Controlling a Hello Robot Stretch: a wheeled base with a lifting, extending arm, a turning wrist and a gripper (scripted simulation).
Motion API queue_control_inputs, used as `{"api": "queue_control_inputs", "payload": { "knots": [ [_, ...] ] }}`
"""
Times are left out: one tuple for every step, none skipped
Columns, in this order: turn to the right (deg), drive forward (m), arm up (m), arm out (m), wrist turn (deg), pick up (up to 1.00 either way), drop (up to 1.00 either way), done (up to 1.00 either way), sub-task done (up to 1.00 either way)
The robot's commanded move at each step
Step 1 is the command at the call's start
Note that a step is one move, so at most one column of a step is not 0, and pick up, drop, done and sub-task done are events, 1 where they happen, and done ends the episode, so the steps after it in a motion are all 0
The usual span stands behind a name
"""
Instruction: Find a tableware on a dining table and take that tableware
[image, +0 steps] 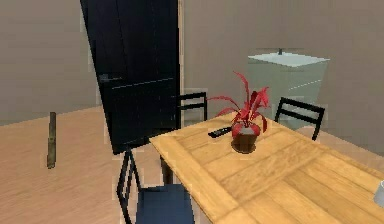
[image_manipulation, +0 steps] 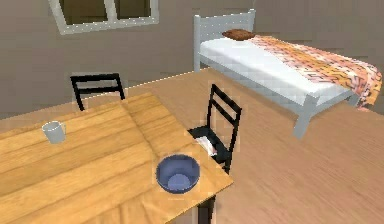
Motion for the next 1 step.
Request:
{"api": "queue_control_inputs", "payload": {
  "knots": [
    [0.0,0.00,0.32,0.00,0.0,0.00,0.00,0.00,0.00]
  ]
}}
